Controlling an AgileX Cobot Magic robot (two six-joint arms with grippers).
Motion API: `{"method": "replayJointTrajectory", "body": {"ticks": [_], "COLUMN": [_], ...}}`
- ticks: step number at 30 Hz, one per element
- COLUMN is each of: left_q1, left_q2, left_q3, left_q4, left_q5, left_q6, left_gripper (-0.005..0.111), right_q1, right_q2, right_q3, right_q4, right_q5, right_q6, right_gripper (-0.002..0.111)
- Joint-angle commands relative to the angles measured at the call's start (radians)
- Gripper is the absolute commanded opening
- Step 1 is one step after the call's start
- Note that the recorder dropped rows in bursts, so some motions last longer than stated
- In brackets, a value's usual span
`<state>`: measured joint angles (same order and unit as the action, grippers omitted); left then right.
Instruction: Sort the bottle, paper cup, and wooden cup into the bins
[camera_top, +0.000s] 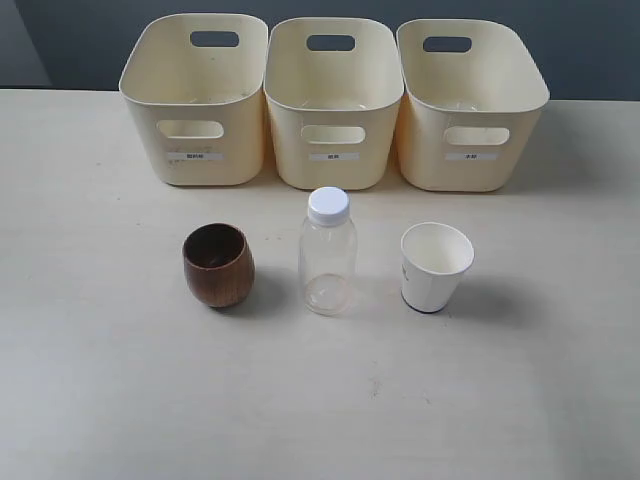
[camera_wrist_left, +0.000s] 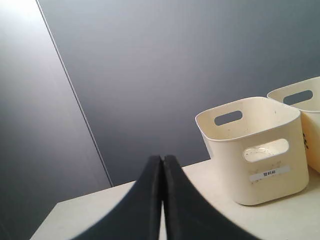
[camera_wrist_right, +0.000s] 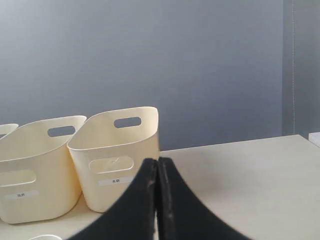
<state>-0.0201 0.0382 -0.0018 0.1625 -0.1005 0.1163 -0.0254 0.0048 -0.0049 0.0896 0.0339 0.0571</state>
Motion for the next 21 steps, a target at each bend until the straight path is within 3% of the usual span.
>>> {"method": "replayJointTrajectory", "body": {"ticks": [1,21], "left_q1": [-0.001,-0.001], "left_q2": [-0.002,-0.002], "left_q3": [0.002,0.002], "left_q4": [0.0,0.0], "left_q5": [-0.006,-0.006], "left_q6": [-0.002,-0.002], "left_gripper": [0.0,0.0], "right_q1": [-0.007,-0.007], "right_q2": [-0.005,-0.005], "right_q3": [0.005,0.005], "right_q4": [0.003,0.003], "right_q5": [-0.015,-0.127], "right_q6": [-0.004,-0.004], "right_gripper": [-0.001,-0.001]}}
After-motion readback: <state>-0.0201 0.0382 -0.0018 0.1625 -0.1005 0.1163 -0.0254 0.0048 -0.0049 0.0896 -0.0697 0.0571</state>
